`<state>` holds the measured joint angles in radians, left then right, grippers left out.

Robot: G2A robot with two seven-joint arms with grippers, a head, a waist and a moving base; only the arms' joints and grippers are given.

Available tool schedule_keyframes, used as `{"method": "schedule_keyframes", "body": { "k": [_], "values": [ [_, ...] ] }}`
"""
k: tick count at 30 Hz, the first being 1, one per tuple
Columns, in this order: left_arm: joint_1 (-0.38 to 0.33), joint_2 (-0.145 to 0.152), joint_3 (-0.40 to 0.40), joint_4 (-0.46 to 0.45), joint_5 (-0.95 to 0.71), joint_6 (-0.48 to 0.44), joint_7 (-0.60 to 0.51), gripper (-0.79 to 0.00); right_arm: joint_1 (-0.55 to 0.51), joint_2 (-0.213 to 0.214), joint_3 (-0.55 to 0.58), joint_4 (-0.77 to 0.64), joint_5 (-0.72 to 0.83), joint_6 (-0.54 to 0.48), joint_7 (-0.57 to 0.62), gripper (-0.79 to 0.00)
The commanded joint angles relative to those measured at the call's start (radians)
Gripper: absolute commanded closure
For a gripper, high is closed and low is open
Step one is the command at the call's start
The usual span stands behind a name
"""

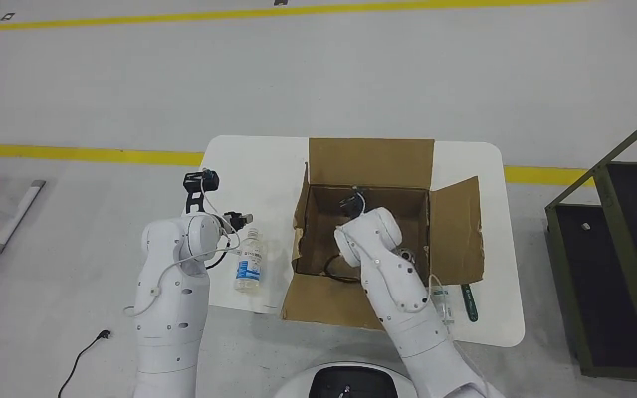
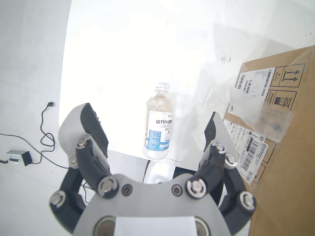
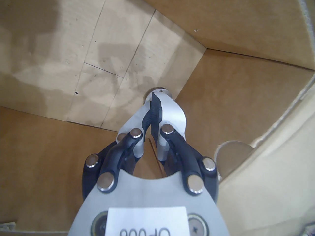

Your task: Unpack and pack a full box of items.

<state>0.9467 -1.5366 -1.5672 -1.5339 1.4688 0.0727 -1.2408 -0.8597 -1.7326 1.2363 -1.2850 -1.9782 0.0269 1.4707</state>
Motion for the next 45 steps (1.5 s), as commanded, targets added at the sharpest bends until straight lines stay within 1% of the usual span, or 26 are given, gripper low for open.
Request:
{"method": "schedule_keyframes", "body": {
  "k": [1,4,7,9,11,14,16,19,24,27,28,29,30,32,35,38,40,43,45],
  "values": [
    [0.0,0.0,0.0,0.0,0.0,0.0,0.0,-0.785,-0.029,0.005,0.044,-0.052,0.039,0.014,-0.039,0.0],
    [0.0,0.0,0.0,0.0,0.0,0.0,0.0,-0.785,-0.077,0.011,0.106,-0.136,0.114,0.021,-0.092,0.0],
    [0.0,0.0,0.0,0.0,0.0,0.0,0.0,-0.785,-0.121,0.016,0.154,-0.213,0.201,0.004,-0.155,0.0],
    [0.016,0.0,0.007,-0.014,-0.021,-0.016,0.025,-0.785,-0.146,0.02,0.172,-0.254,0.224,-0.007,-0.182,0.0],
    [0.03,0.001,0.019,-0.054,-0.047,-0.043,0.026,-0.785,-0.166,0.024,0.18,-0.287,0.233,-0.02,-0.202,0.0],
    [0.059,0.004,0.034,-0.129,-0.107,-0.11,0.016,-0.785,-0.198,0.027,0.192,-0.325,0.269,-0.036,-0.247,0.0],
    [0.081,0.007,0.04,-0.186,-0.152,-0.168,0.016,-0.785,-0.217,0.03,0.206,-0.342,0.307,-0.055,-0.288,0.0],
    [0.112,0.012,0.041,-0.258,-0.216,-0.226,-0.005,-0.785,-0.249,0.035,0.23,-0.37,0.371,-0.084,-0.351,0.0],
    [0.112,0.012,0.041,-0.258,-0.216,-0.226,-0.005,-0.785,-0.291,0.044,0.267,-0.398,0.47,-0.119,-0.425,0.0],
    [0.112,0.012,0.041,-0.258,-0.216,-0.226,-0.005,-0.785,-0.293,0.049,0.265,-0.394,0.482,-0.135,-0.438,0.0],
    [0.114,0.013,0.041,-0.259,-0.213,-0.229,0.004,-0.785,-0.293,0.05,0.26,-0.393,0.483,-0.134,-0.443,0.0],
    [0.124,0.015,0.045,-0.264,-0.201,-0.24,0.038,-0.785,-0.293,0.051,0.255,-0.391,0.484,-0.13,-0.445,0.0],
    [0.136,0.016,0.052,-0.275,-0.213,-0.262,0.064,-0.785,-0.294,0.052,0.25,-0.39,0.483,-0.129,-0.448,0.0],
    [0.155,0.019,0.058,-0.307,-0.252,-0.304,0.081,-0.785,-0.297,0.054,0.243,-0.389,0.478,-0.127,-0.451,0.0],
    [0.179,0.025,0.066,-0.349,-0.355,-0.382,0.072,-0.785,-0.303,0.059,0.237,-0.393,0.448,-0.118,-0.438,0.0],
    [0.176,0.034,0.051,-0.352,-0.435,-0.439,0.046,-0.785,-0.309,0.063,0.23,-0.398,0.435,-0.109,-0.432,0.0],
    [0.168,0.041,0.046,-0.352,-0.428,-0.466,0.05,-0.785,-0.312,0.066,0.229,-0.398,0.43,-0.106,-0.427,0.0],
    [0.17,0.046,0.055,-0.361,-0.381,-0.433,0.097,-0.785,-0.312,0.069,0.225,-0.397,0.429,-0.1,-0.42,0.0],
    [0.17,0.048,0.063,-0.365,-0.403,-0.423,0.089,-0.785,-0.312,0.072,0.222,-0.395,0.425,-0.1,-0.416,0.0]
  ]
}}
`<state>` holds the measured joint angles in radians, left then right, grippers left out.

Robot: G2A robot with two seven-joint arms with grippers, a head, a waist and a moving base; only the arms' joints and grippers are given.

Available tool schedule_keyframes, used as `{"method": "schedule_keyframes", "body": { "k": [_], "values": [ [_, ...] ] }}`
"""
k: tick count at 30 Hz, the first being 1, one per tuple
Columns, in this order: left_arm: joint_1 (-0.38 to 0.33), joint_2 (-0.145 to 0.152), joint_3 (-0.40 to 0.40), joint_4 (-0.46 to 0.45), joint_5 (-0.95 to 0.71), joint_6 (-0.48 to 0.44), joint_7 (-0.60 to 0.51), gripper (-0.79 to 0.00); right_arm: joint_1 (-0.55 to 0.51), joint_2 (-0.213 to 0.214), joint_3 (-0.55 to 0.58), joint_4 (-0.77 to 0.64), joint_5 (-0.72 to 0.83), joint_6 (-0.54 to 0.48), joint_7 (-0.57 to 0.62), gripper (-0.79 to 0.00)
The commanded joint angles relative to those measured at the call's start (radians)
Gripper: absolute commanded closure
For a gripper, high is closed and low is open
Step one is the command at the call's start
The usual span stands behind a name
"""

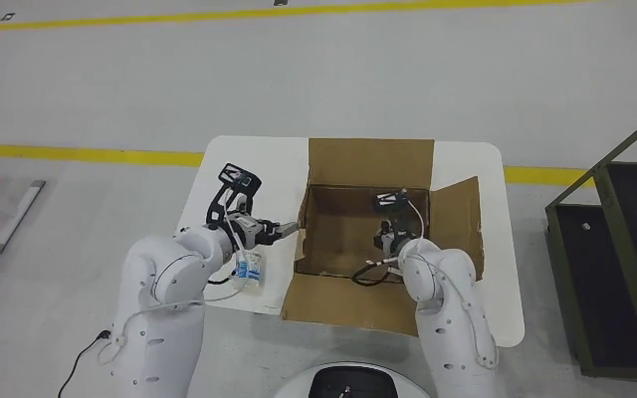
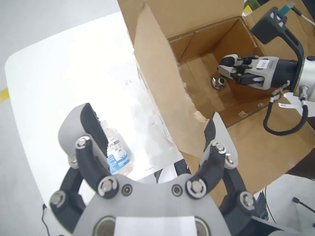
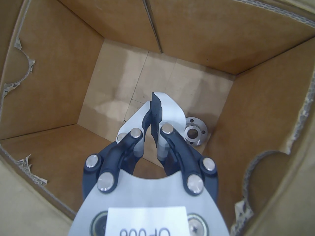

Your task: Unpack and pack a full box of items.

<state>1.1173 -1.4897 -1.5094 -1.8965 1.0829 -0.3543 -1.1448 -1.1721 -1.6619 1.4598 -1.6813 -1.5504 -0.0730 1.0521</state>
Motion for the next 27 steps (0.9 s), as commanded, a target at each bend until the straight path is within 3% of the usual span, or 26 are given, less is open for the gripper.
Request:
{"method": "schedule_keyframes", "body": {
  "k": [1,6,14,15,17,18,27],
  "values": [
    [-0.003,0.003,0.01,-0.002,-0.032,0.001,-0.021,-0.785,0.001,0.002,-0.004,0.001,-0.007,0.002,0.005,0.0],
    [-0.042,0.009,0.051,0.038,-0.121,0.018,-0.091,-0.785,0.004,0.007,-0.025,0.013,-0.039,0.016,0.006,0.0],
    [-0.116,0.014,0.162,0.149,0.032,0.107,-0.063,-0.785,0.006,0.015,-0.042,0.016,-0.077,0.037,0.016,0.0],
    [-0.123,0.014,0.17,0.163,0.045,0.122,-0.063,-0.677,0.006,0.016,-0.045,0.016,-0.091,0.039,0.03,0.0],
    [-0.136,0.015,0.182,0.185,0.067,0.151,-0.059,-0.283,0.01,0.018,-0.055,0.007,-0.119,0.045,0.047,0.0],
    [-0.141,0.015,0.187,0.194,0.073,0.163,-0.057,0.0,0.01,0.019,-0.06,0.006,-0.132,0.048,0.058,0.0],
    [-0.162,0.021,0.196,0.22,0.037,0.203,-0.073,0.0,0.008,0.024,-0.084,-0.037,-0.181,0.066,0.105,0.0]
  ]
}}
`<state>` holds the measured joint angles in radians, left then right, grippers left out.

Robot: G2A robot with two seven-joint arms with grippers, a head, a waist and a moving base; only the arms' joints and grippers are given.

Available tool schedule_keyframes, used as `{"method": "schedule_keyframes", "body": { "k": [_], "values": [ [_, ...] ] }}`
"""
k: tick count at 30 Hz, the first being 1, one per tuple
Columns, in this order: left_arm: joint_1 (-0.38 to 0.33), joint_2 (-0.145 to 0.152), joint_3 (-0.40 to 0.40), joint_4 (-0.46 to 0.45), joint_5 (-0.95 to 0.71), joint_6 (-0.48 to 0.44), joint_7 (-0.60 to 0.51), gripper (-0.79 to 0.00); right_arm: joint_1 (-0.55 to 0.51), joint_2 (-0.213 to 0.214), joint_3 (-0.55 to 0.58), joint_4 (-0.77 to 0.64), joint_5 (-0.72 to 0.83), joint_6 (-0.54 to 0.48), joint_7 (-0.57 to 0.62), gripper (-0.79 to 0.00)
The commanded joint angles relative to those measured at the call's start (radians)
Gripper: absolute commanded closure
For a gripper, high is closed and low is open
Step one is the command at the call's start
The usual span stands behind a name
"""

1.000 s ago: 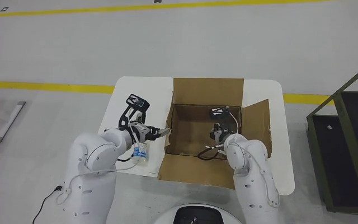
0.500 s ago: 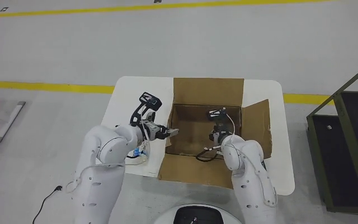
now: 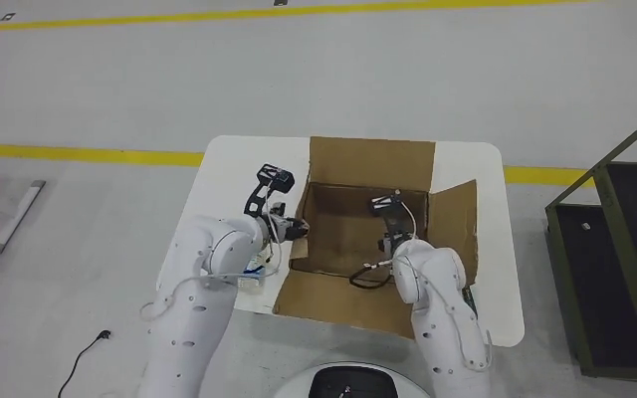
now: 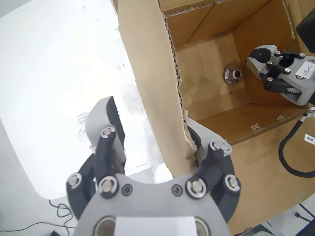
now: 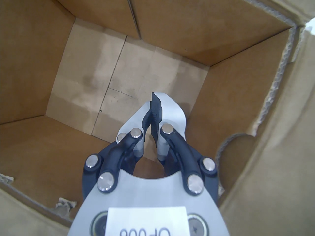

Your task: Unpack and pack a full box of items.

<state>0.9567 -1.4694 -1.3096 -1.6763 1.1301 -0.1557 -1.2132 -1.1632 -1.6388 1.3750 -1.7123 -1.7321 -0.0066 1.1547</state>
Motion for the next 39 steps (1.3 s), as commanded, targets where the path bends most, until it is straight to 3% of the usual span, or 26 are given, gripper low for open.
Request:
{"method": "schedule_keyframes", "body": {
  "k": [1,13,20,33,39],
  "values": [
    [-0.002,0.002,-0.007,0.002,-0.03,0.01,-0.01,0.0,-0.002,0.001,0.001,-0.011,0.001,-0.001,0.005,0.0],
    [-0.063,0.009,-0.062,0.092,-0.299,0.134,-0.13,0.0,-0.008,0.009,0.006,-0.085,0.004,-0.006,0.023,0.0],
    [-0.07,0.016,-0.086,0.105,-0.414,0.192,-0.114,0.0,-0.018,0.015,0.02,-0.137,0.039,-0.027,0.02,0.0],
    [-0.018,0.034,-0.1,0.045,-0.358,0.339,0.031,0.0,-0.04,0.026,0.022,-0.17,0.046,-0.054,0.027,0.0],
    [-0.001,0.043,-0.107,0.034,-0.357,0.39,0.032,0.0,-0.036,0.029,0.014,-0.158,0.041,-0.052,0.053,0.0]
  ]
}}
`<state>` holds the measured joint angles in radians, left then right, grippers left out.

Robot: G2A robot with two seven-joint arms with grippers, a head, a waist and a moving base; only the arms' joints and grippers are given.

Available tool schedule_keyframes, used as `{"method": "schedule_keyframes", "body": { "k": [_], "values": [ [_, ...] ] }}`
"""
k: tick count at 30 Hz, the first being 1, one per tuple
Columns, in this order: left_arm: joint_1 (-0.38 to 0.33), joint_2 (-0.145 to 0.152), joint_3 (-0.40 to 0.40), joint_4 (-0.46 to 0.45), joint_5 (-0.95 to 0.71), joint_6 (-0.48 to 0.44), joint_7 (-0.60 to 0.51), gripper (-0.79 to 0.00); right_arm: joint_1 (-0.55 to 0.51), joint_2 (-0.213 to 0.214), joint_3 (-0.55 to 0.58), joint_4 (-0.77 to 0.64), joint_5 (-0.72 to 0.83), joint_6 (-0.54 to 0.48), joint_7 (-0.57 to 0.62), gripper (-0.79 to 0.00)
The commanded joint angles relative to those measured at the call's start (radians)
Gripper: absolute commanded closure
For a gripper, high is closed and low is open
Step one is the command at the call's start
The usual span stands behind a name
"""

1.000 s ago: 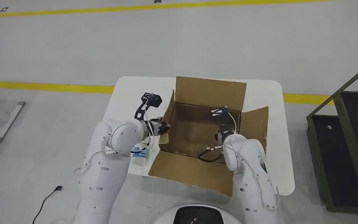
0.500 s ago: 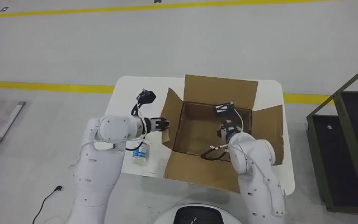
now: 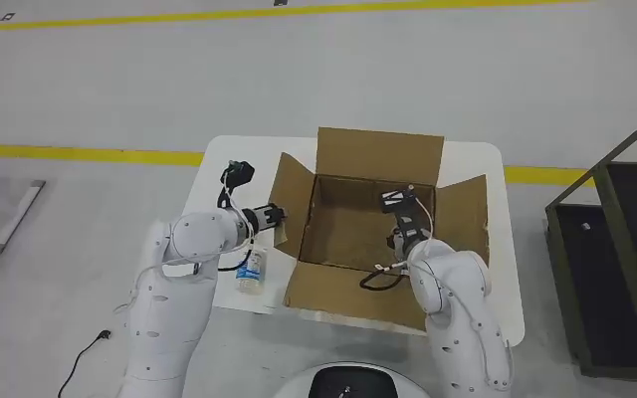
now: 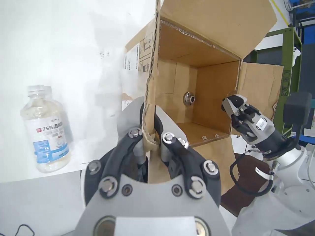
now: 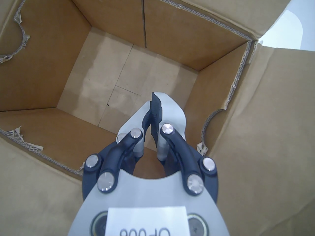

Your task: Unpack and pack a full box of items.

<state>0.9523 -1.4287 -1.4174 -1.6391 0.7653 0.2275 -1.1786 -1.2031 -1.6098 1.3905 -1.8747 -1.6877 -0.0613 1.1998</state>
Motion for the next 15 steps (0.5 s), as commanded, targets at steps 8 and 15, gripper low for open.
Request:
{"method": "schedule_keyframes", "body": {
  "k": [8,15],
  "values": [
    [0.033,0.018,0.016,-0.044,0.096,0.047,-0.035,0.0,0.051,-0.002,-0.054,0.062,-0.047,0.04,0.07,0.0],
    [0.04,0.03,0.021,-0.062,0.118,0.018,-0.067,-0.785,0.079,-0.004,-0.08,0.063,-0.056,0.057,0.091,-0.314]
  ]
}}
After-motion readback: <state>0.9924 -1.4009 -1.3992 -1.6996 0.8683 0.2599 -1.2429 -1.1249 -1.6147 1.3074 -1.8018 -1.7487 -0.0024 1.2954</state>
